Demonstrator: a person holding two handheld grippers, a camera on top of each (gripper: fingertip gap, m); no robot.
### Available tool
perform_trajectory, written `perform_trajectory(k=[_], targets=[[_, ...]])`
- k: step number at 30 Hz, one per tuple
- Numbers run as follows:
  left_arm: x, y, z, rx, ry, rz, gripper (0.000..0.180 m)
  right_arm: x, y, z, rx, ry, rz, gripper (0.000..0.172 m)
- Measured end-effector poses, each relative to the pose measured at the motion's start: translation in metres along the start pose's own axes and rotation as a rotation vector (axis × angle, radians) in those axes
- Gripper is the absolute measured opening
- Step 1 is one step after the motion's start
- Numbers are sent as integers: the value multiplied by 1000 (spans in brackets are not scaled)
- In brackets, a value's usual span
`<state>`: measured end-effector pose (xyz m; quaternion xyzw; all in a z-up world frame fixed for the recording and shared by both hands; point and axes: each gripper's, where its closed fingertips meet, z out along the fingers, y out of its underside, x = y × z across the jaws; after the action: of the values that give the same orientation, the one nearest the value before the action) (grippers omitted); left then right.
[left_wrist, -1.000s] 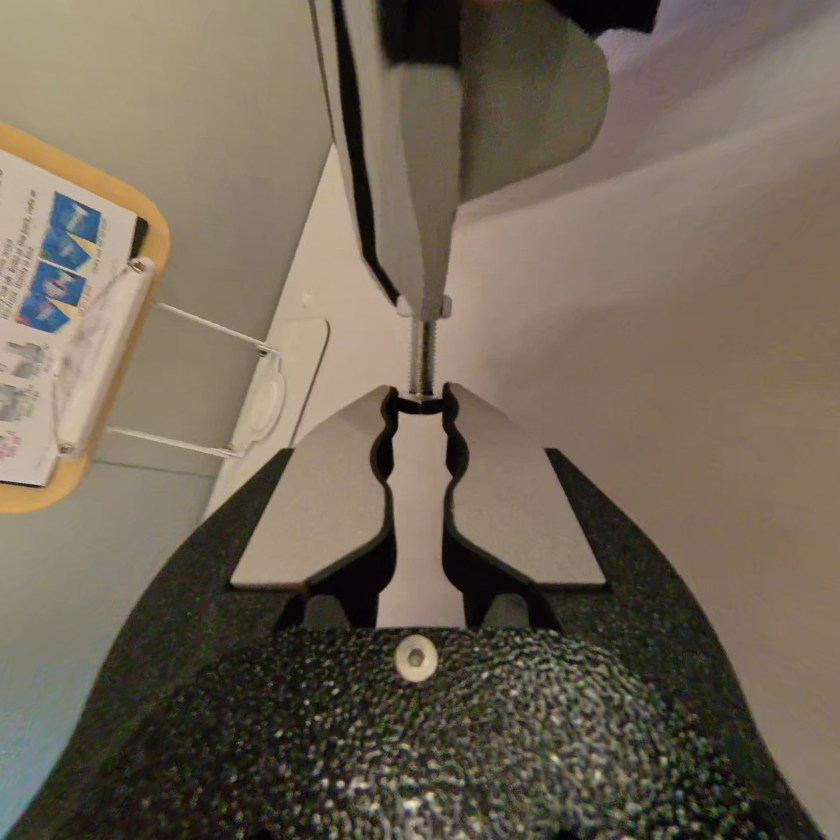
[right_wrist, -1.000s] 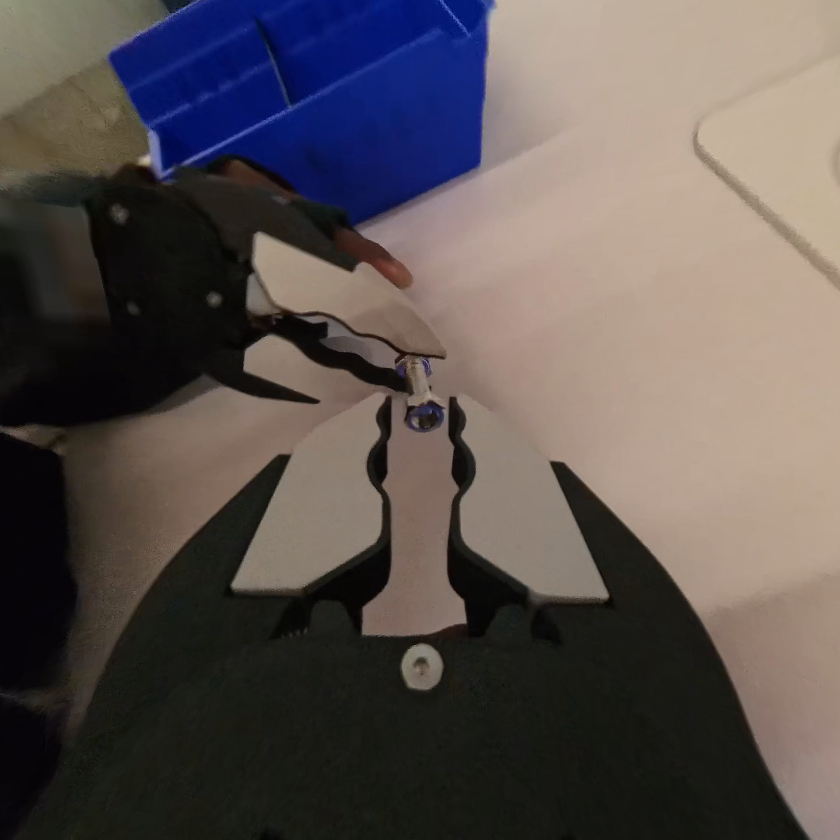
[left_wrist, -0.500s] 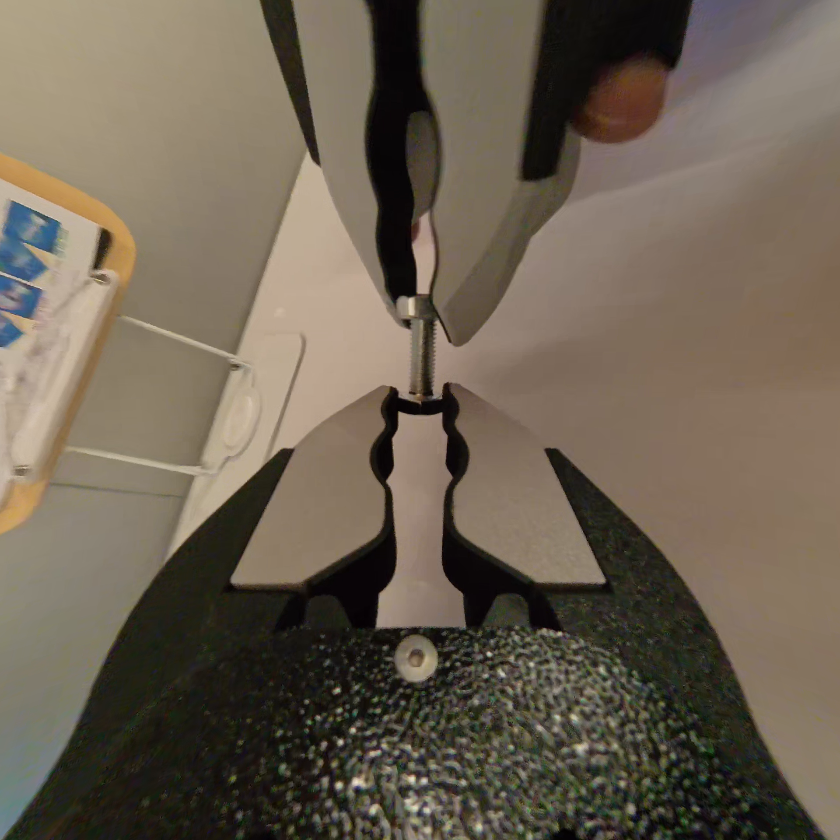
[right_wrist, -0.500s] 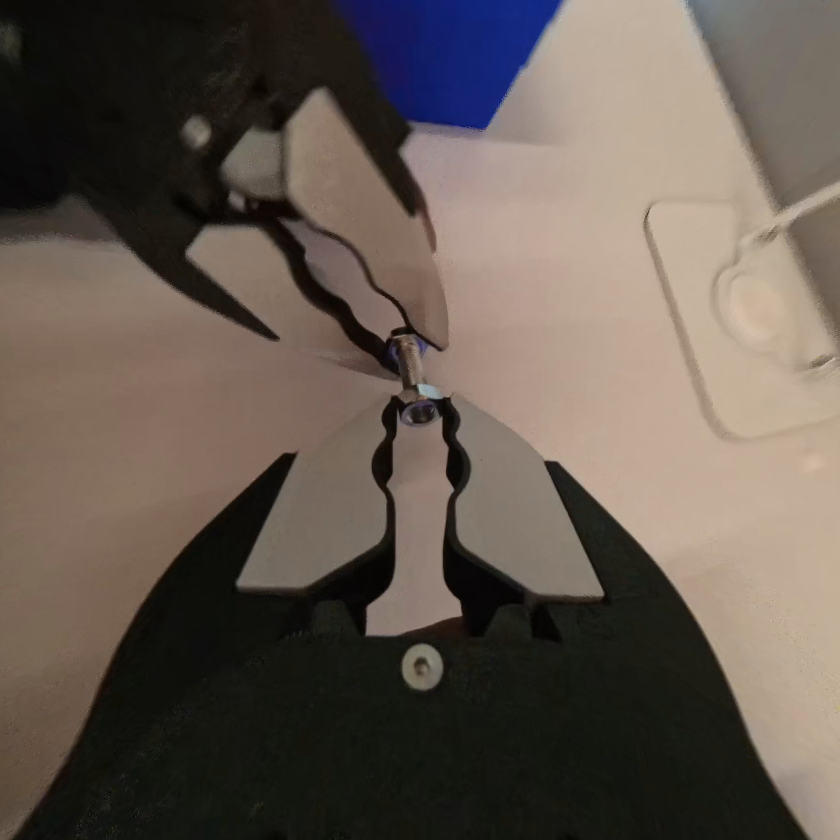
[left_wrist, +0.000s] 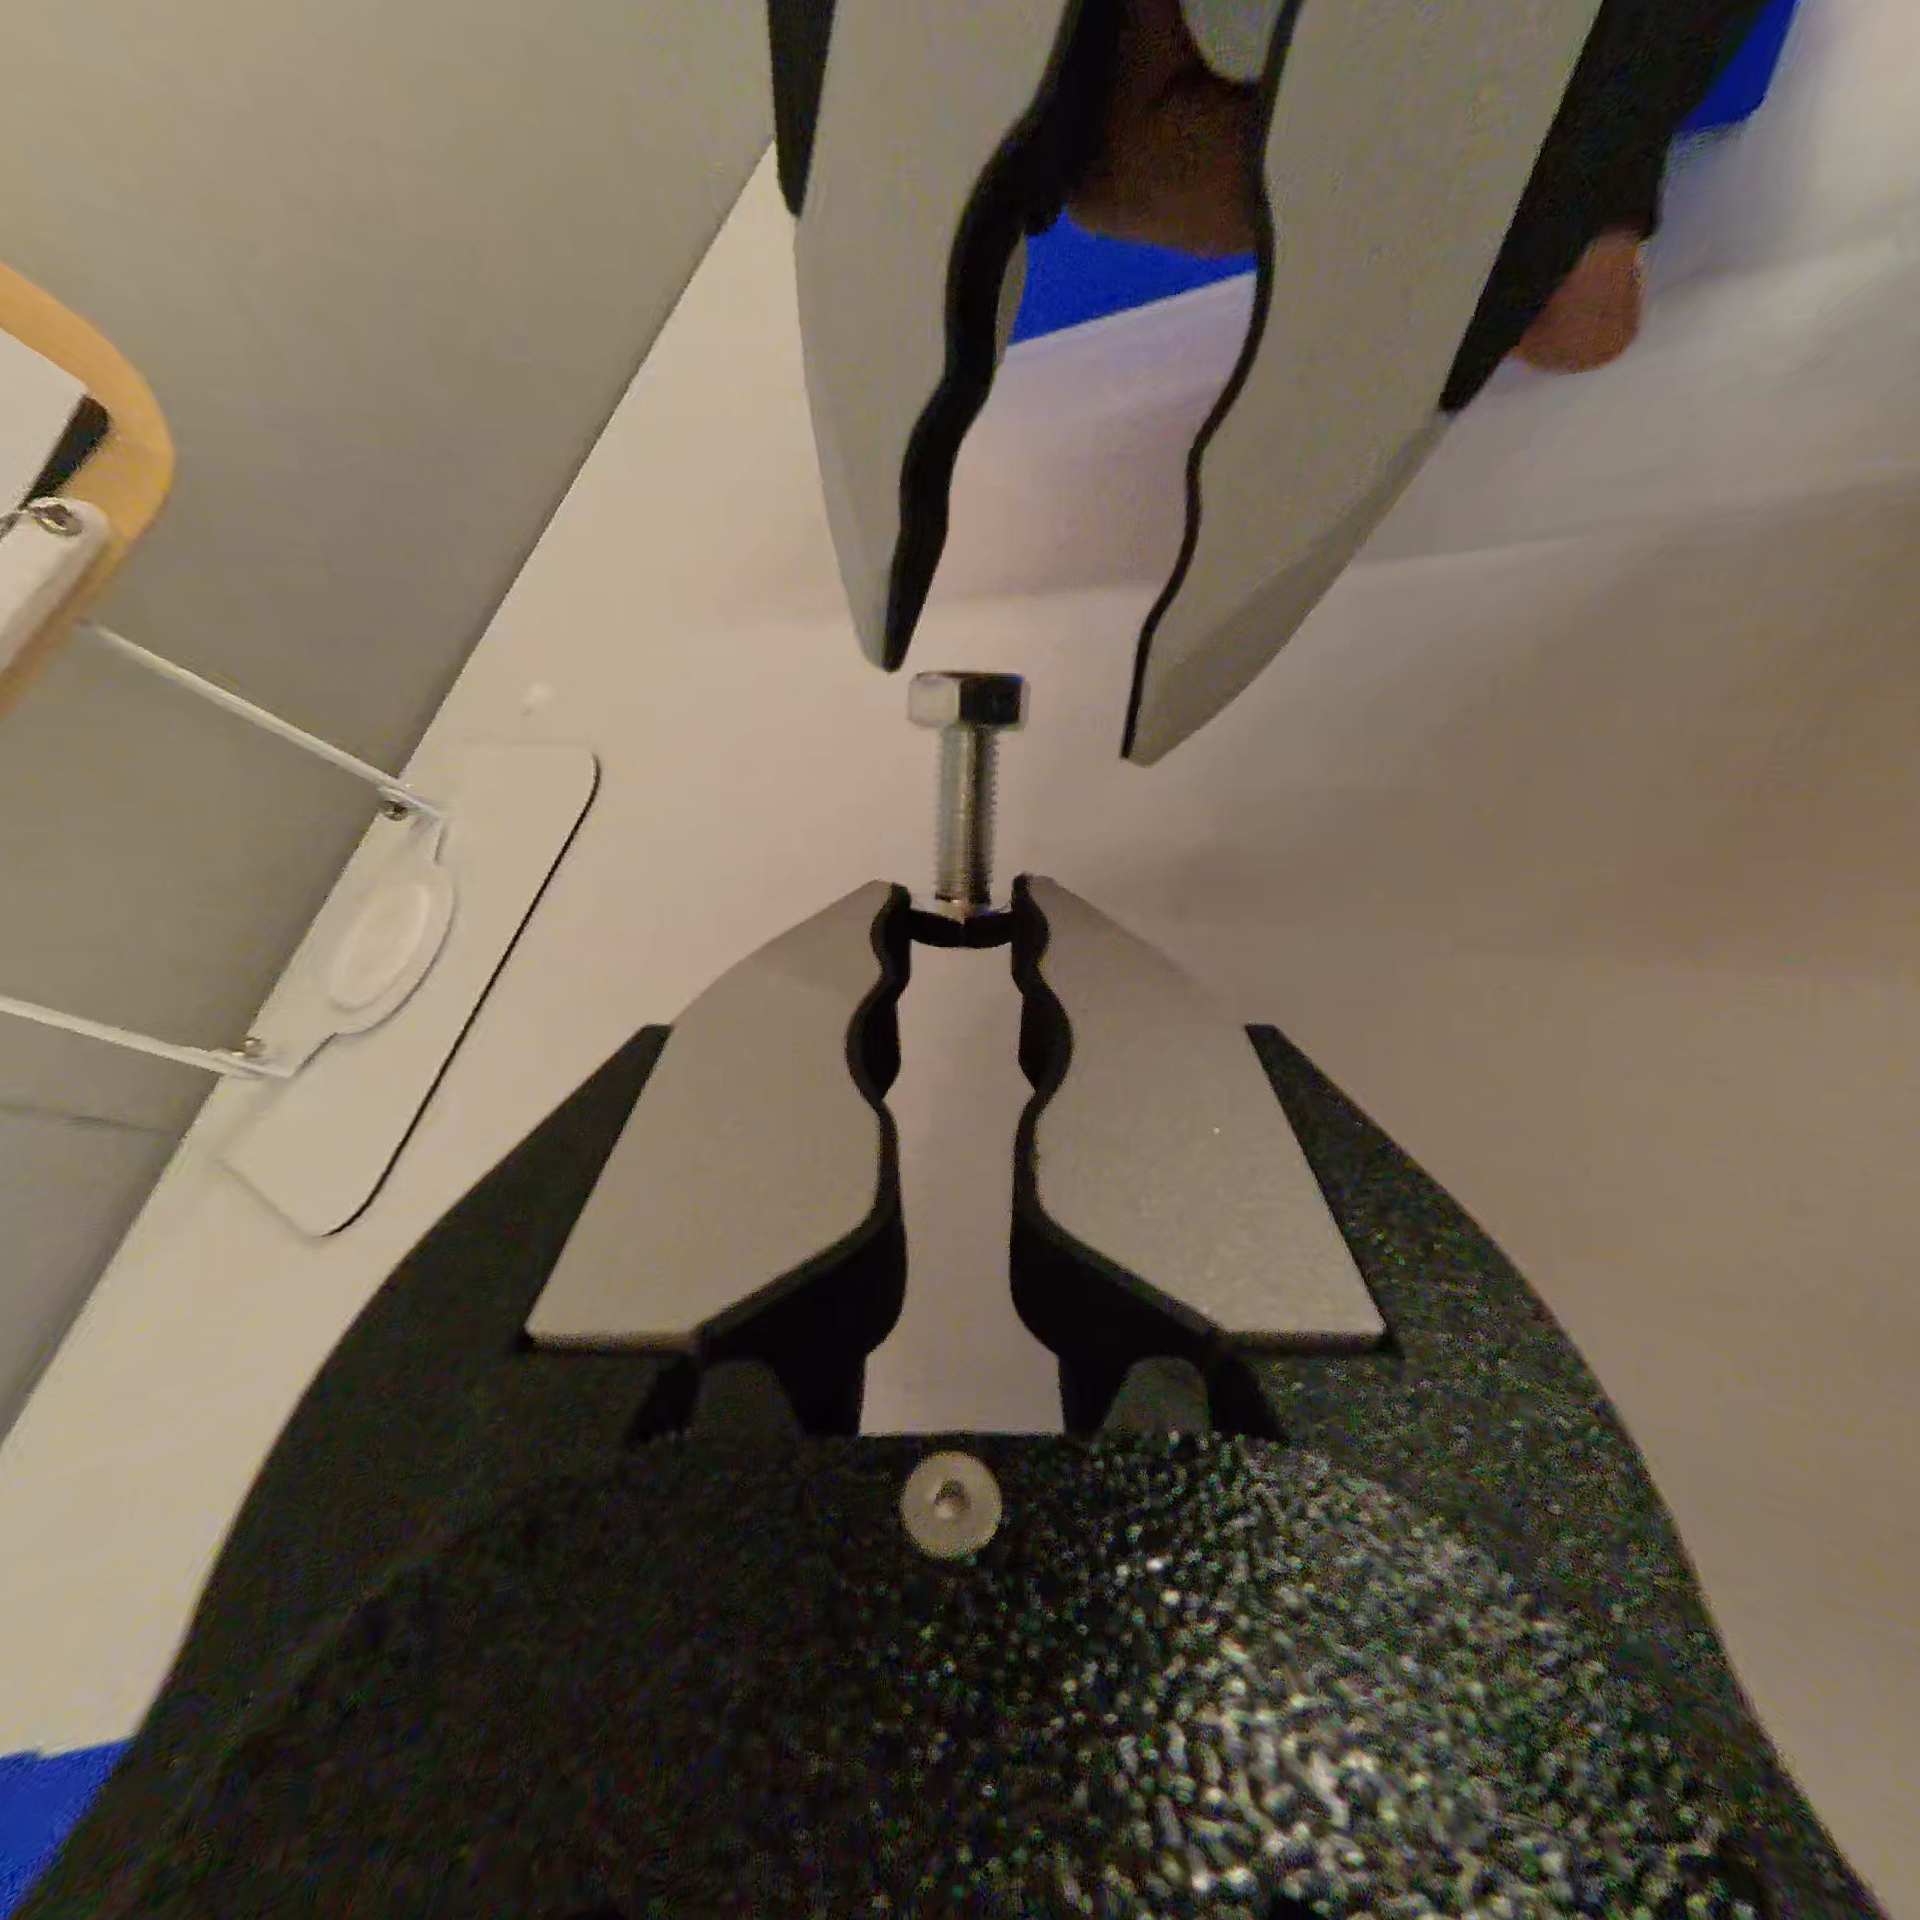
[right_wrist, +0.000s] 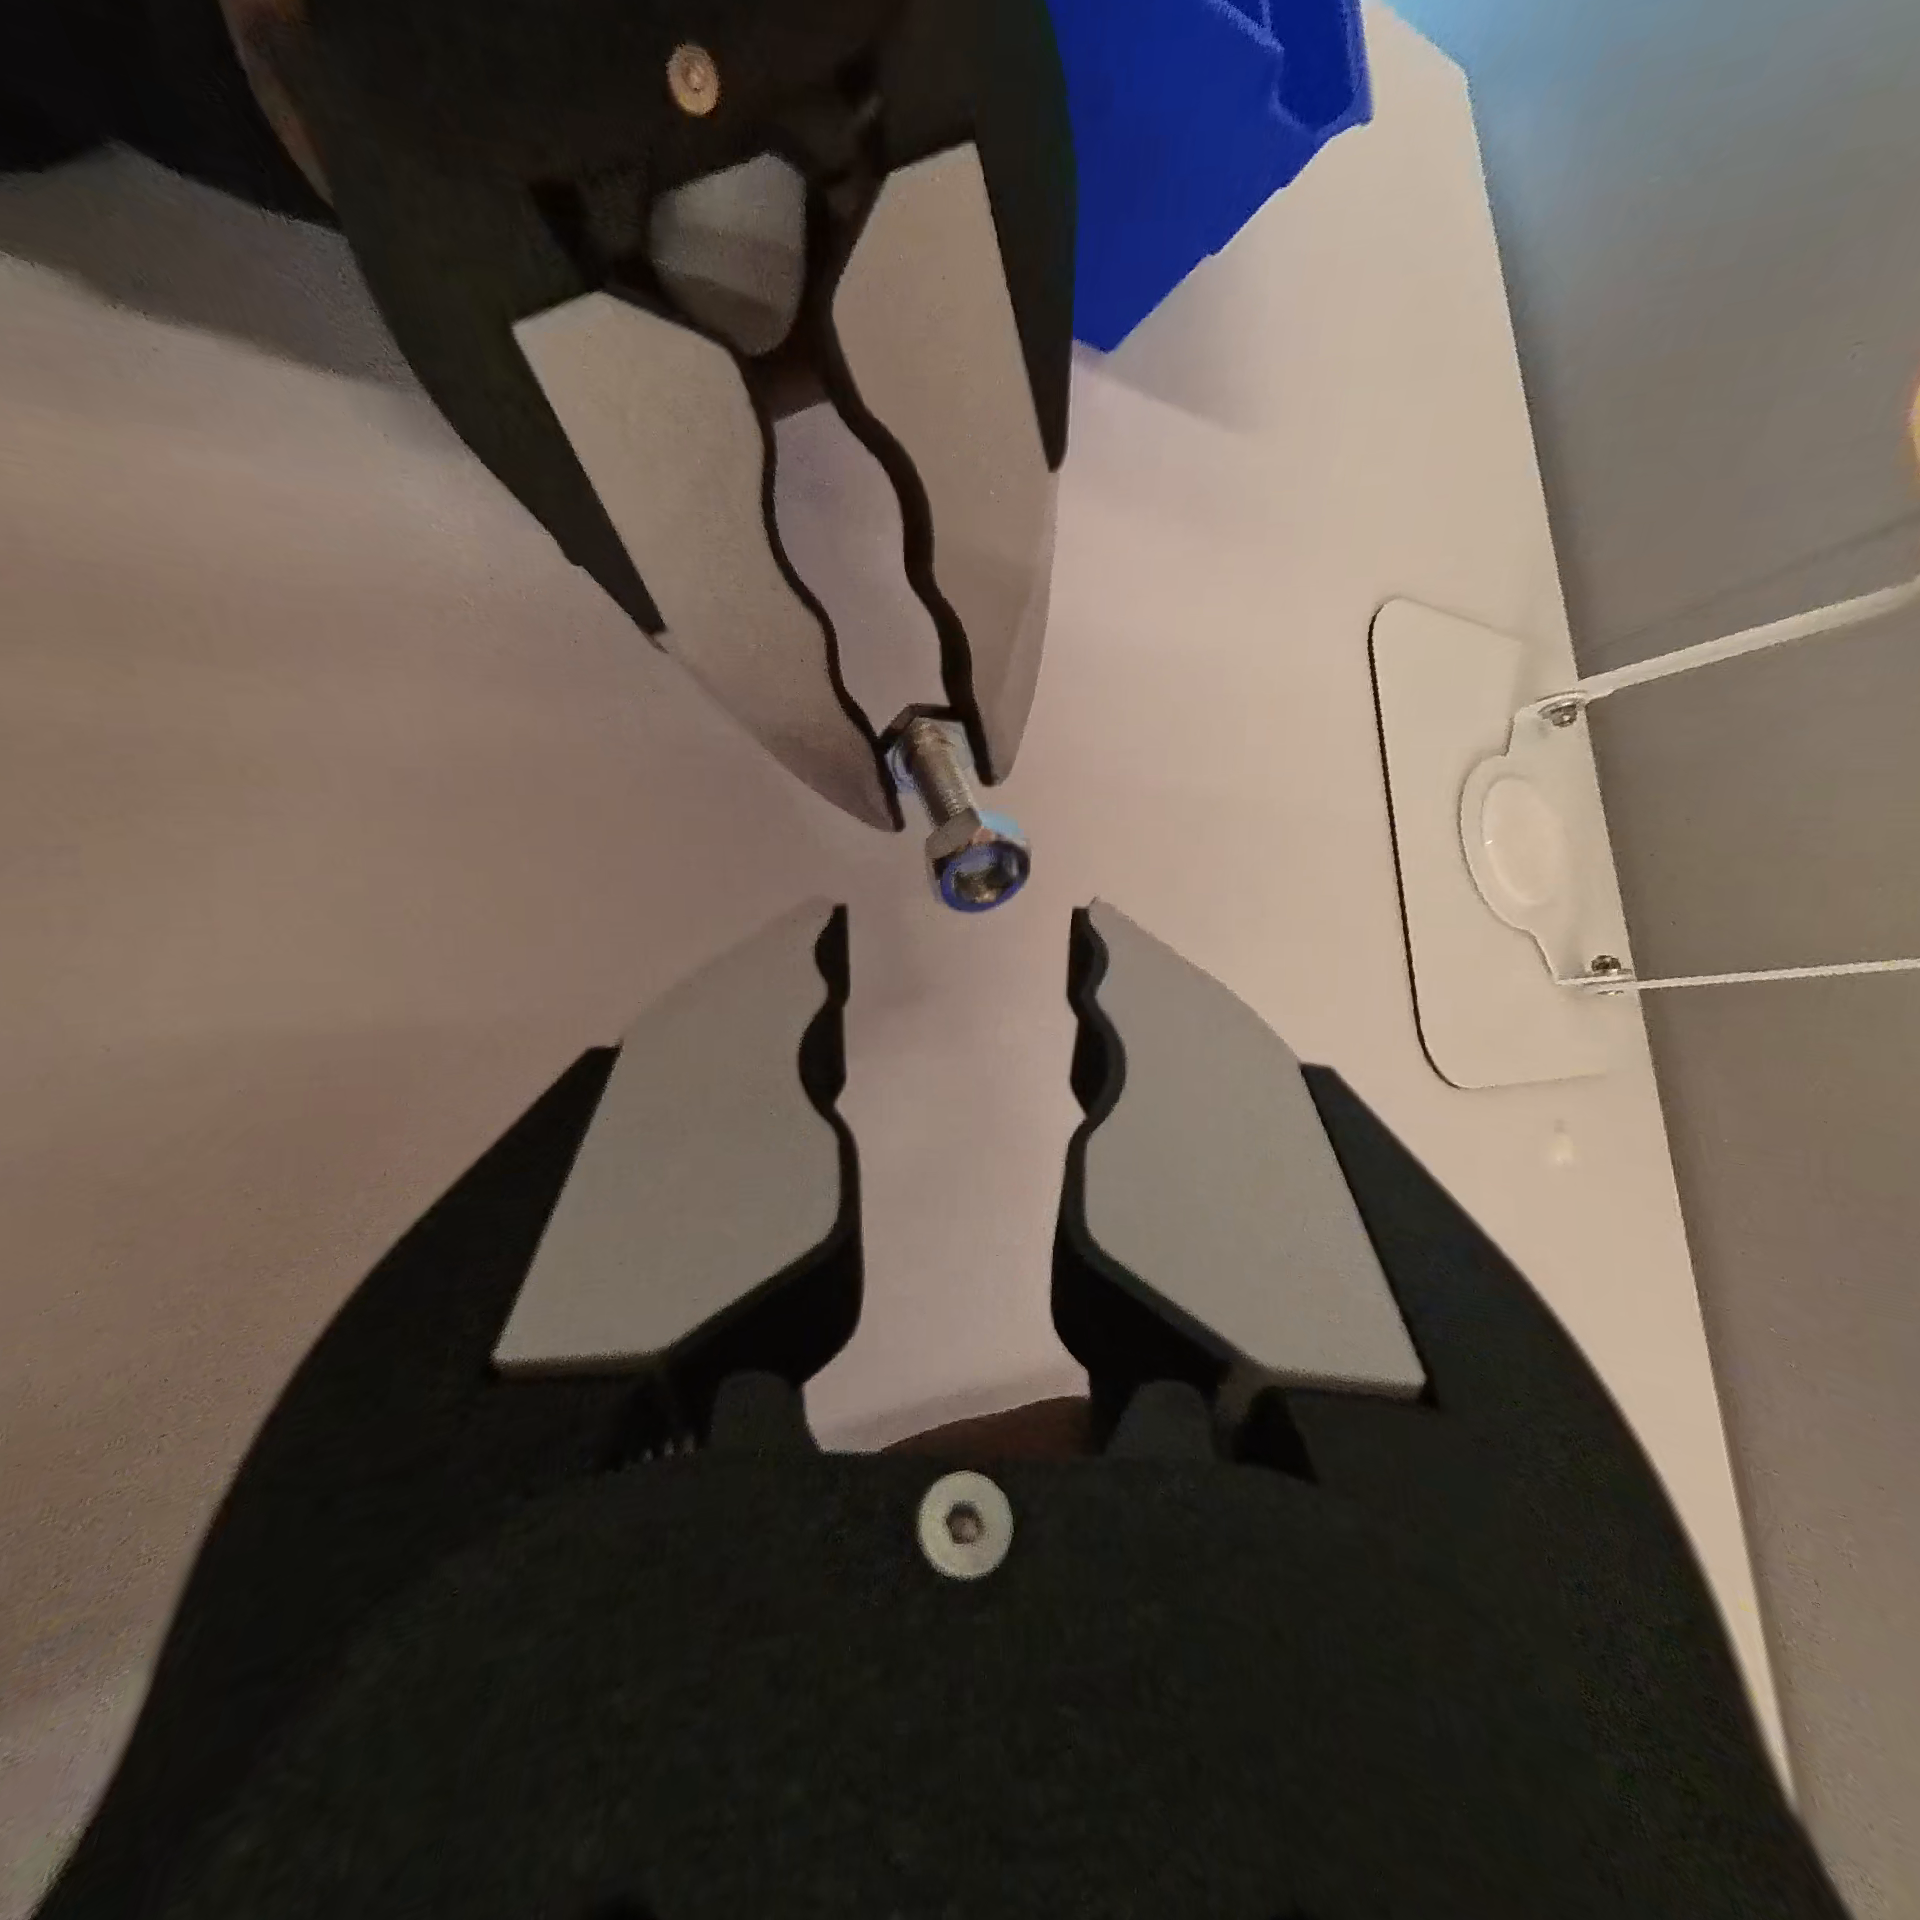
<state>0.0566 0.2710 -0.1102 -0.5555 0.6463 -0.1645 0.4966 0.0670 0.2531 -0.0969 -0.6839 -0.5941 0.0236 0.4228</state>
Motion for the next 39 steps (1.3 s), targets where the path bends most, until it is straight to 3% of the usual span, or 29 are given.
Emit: perform_trajectory(k=[5,11,14,18,21,24,29,31,34,35,37,39], targets=[[6,3,3,-30,4,64,18,-3,-5,3,19,-21,59,18],[-8,8,2,-149,-198,354,18,-5,2,12,10,-232,703,18],[-7,10,3,-154,-172,305,18,0,-2,8,79,-229,604,30],[-2,8,3,-66,-61,119,18,4,-1,2,82,-39,133,42],[0,3,0,-13,-8,49,18,-3,6,3,22,-10,-37,44],[5,3,1,-7,21,50,18,-4,2,3,47,-13,-22,41],[11,5,6,-38,17,121,18,-13,-2,4,50,-71,44,18],[8,8,7,-67,-39,204,18,-13,1,8,20,-123,236,17],[-2,12,6,-142,-164,382,18,-11,2,13,29,-261,707,18],[-5,12,5,-156,-186,407,18,-10,1,13,54,-291,773,18],[-5,13,4,-161,-169,366,18,-8,-1,11,97,-307,733,28],[-5,14,4,-149,-138,294,18,-5,-2,7,108,-230,537,42]])
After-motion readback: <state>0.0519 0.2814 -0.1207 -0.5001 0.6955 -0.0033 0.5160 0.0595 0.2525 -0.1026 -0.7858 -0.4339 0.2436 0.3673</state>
